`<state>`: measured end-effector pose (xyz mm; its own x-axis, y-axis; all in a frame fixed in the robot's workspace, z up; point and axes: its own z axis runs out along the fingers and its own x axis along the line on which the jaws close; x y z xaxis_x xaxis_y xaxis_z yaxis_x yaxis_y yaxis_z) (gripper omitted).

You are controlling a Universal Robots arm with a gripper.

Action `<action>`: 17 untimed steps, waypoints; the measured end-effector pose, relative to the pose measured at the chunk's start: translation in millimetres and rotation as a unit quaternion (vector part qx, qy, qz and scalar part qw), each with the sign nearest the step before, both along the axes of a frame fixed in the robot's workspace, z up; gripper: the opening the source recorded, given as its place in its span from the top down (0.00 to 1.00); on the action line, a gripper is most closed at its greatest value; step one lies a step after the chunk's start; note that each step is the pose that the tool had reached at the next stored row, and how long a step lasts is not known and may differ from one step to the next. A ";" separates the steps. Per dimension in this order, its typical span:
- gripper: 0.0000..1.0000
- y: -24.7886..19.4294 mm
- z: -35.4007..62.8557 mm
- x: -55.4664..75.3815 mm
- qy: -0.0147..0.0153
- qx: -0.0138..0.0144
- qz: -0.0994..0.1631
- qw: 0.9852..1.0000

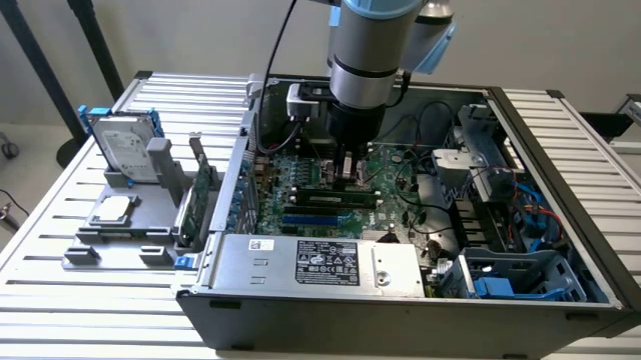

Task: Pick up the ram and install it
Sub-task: 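Insert the ram into the slot, then press down the ram until it locks into place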

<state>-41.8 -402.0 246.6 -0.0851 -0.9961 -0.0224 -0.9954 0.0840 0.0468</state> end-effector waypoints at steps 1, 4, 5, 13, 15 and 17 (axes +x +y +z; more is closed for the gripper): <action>0.89 0.0 0.0 0.0 0.000 0.000 0.000 1.000; 0.89 0.0 0.1 0.0 0.000 0.000 0.000 1.000; 0.89 0.0 0.1 0.0 0.000 0.000 0.000 1.000; 0.89 0.0 0.1 0.0 0.000 0.000 0.000 1.000; 0.89 0.0 0.1 0.0 0.000 0.000 0.000 1.000; 0.89 0.0 0.1 0.0 0.000 0.000 0.000 1.000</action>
